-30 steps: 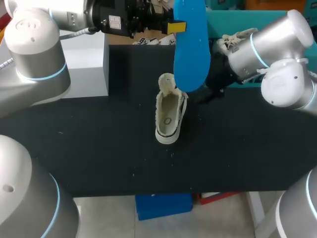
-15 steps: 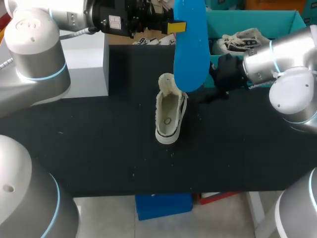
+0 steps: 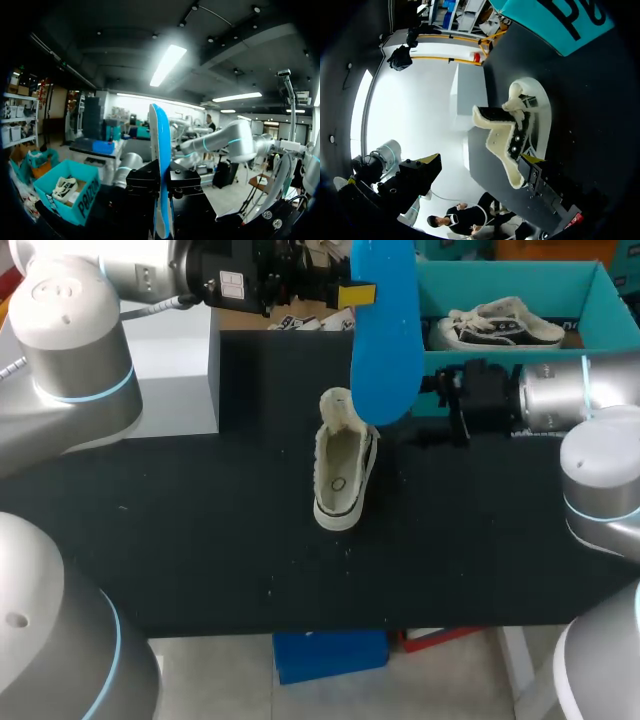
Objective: Take the shoe out of the shoebox, open the shoe tongue, remove and reinsert the insole, then place the shoe into the shoebox
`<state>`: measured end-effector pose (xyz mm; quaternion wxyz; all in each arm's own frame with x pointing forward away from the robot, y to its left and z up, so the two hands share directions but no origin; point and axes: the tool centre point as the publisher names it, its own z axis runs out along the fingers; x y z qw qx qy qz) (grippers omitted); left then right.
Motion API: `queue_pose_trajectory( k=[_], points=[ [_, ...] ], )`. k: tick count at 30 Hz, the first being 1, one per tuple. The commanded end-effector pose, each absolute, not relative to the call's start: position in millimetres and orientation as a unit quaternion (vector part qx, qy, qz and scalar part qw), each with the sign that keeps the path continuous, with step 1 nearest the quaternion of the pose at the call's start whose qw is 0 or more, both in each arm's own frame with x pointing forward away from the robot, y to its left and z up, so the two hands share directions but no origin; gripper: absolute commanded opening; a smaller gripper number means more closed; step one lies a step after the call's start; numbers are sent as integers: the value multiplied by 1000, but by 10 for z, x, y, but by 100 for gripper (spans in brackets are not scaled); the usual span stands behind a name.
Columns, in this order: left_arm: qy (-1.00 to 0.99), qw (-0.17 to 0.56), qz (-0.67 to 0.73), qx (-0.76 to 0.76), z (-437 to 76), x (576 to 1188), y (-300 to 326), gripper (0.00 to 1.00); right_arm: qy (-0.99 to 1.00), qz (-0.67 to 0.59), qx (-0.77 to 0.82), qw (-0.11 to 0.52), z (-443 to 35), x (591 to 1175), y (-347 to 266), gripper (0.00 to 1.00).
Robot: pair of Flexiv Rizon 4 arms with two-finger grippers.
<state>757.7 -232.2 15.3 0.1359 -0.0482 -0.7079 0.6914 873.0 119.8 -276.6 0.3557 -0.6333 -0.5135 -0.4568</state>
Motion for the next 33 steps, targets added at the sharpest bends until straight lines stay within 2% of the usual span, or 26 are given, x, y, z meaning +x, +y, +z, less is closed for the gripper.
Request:
queue_pose_trajectory(
  k=[1,12,19,23,33],
  points=[
    [-708,135,691,-48,150,7574,-2328,0,-506,-486,-607,373,-2722,8699,1179,100],
    [-708,135,691,-48,150,7574,-2328,0,-500,-503,-560,428,-2524,8677,1214,100],
    [-767,-153,603,-157,8,7398,-2355,0,-500,-503,-560,428,-2524,8677,1214,100],
    [-773,-234,565,-166,-296,7363,-2379,0,-500,-503,-560,428,-2524,8677,1214,100],
    [-773,-234,565,-166,-296,7363,-2379,0,-500,-503,-560,428,-2524,8677,1214,100]
  ],
)
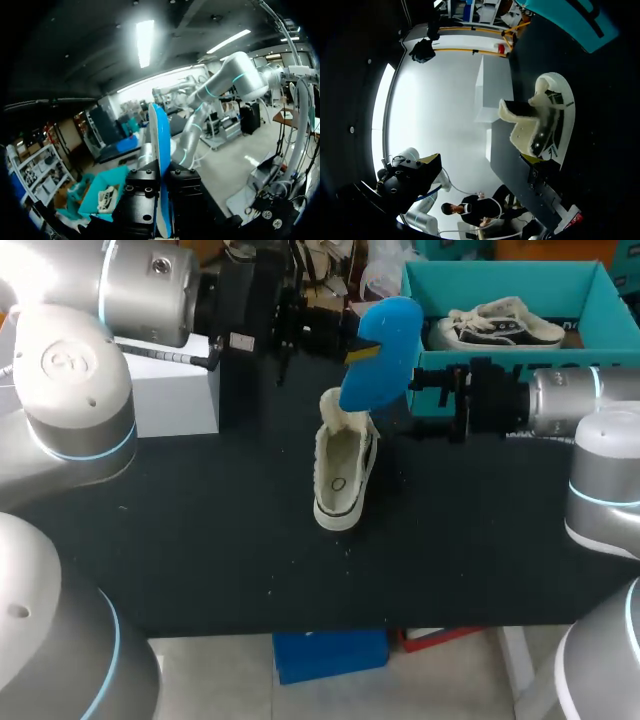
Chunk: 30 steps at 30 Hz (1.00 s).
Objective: Take the shoe out of the shoebox, open the shoe tongue, remove and reinsert the insole, then place the shoe into the shoebox
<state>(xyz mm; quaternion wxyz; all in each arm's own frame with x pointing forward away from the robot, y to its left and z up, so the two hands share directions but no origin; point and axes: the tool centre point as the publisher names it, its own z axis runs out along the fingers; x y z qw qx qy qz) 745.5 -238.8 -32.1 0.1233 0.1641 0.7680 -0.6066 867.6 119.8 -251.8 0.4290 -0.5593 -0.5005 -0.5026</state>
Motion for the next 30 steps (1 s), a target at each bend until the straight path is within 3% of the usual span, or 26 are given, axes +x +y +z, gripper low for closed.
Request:
queue_pose_trajectory(
  k=[1,9,21,30],
  points=[
    [773,234,-565,166,-296,7363,-2379,0,-500,-503,-560,428,-2524,8677,1214,100],
    [773,234,-565,166,-296,7363,-2379,0,-500,-503,-560,428,-2524,8677,1214,100],
    [678,343,-568,317,-753,6651,-2253,0,-500,-503,-560,428,-2524,8677,1214,100],
    [682,323,-541,370,-973,6509,-2165,0,-500,-503,-560,428,-2524,8677,1214,100]
  ],
)
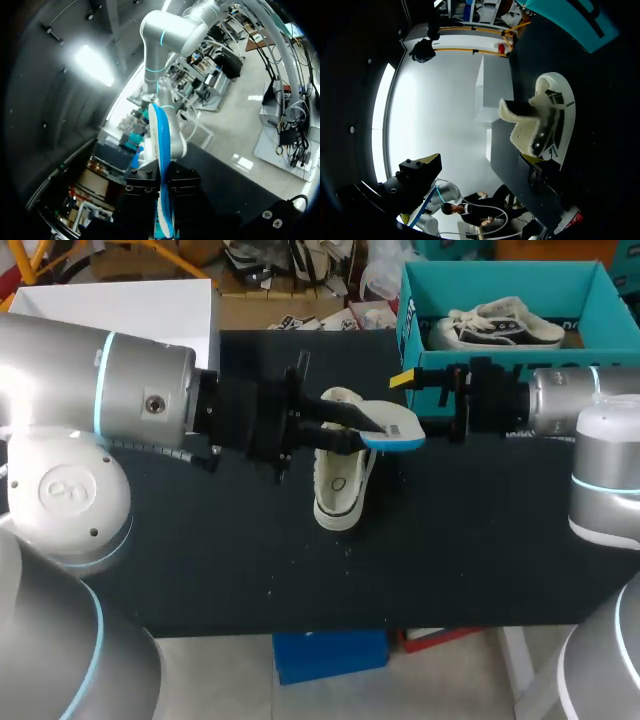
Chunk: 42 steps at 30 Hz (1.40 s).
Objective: Take the shoe out of the shoebox, open the shoe tongue, remove and reinsert the insole, then place the shoe into the shoebox
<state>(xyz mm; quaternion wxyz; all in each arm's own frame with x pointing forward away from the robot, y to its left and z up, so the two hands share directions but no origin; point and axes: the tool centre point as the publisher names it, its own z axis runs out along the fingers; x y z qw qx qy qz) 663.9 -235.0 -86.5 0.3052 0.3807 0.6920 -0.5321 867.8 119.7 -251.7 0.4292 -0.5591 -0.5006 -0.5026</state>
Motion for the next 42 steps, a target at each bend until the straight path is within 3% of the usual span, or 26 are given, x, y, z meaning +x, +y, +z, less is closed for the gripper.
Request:
queue_pose_trajectory(
  k=[1,11,31,42],
  points=[
    [682,323,-541,370,-973,6509,-2165,0,-500,-503,-560,428,-2524,8677,1214,100],
    [682,323,-541,370,-973,6509,-2165,0,-500,-503,-560,428,-2524,8677,1214,100],
    [561,498,-473,462,-1642,6099,-2127,0,-500,-503,-560,428,-2524,8677,1214,100],
    [584,497,-454,453,-1980,6201,-2102,0,-500,-503,-560,428,-2524,8677,1214,100]
  ],
)
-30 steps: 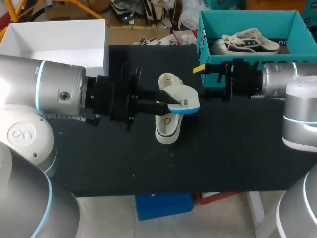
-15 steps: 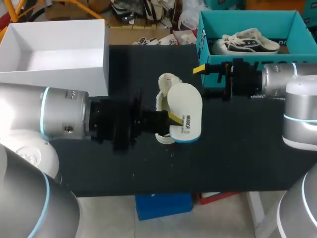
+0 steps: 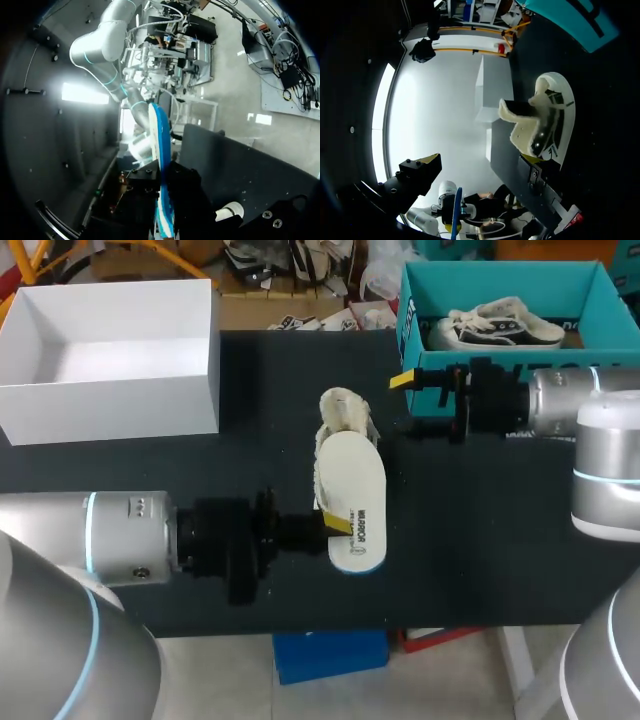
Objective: Take the shoe out of the shoebox, open the shoe tongue, remove and reinsert the insole, then place the shoe into the shoebox
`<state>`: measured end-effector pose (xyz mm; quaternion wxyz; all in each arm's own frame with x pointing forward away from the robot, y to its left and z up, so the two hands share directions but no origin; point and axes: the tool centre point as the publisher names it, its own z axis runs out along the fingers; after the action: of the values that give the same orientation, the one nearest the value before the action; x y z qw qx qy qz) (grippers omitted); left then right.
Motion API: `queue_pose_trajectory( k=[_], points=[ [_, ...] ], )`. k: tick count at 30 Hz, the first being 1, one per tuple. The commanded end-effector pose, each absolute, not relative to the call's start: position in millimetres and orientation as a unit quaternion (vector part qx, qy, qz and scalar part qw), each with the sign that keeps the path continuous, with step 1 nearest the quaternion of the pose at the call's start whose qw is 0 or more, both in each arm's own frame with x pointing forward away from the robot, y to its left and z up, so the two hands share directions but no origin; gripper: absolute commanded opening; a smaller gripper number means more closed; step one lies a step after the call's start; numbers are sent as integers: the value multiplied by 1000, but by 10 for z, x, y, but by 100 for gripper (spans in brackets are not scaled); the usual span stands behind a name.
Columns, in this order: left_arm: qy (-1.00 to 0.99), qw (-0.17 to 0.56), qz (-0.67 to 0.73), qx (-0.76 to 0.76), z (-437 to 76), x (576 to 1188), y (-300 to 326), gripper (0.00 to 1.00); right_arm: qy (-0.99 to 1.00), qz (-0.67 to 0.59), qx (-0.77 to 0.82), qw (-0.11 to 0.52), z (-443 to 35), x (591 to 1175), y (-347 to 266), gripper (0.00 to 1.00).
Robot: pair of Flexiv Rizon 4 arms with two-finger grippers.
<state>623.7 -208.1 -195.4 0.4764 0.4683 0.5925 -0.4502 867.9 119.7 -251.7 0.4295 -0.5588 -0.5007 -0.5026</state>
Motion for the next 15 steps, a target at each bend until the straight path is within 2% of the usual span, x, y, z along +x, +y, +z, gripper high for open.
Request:
queue_pose_trajectory(
  k=[1,10,15],
  points=[
    [584,497,-454,453,-1980,6201,-2102,0,-500,-503,-560,428,-2524,8677,1214,100],
    [584,497,-454,453,-1980,6201,-2102,0,-500,-503,-560,428,-2524,8677,1214,100],
    [550,537,-427,477,-2138,6223,-2213,0,-500,-503,-560,428,-2524,8677,1214,100]
  ],
)
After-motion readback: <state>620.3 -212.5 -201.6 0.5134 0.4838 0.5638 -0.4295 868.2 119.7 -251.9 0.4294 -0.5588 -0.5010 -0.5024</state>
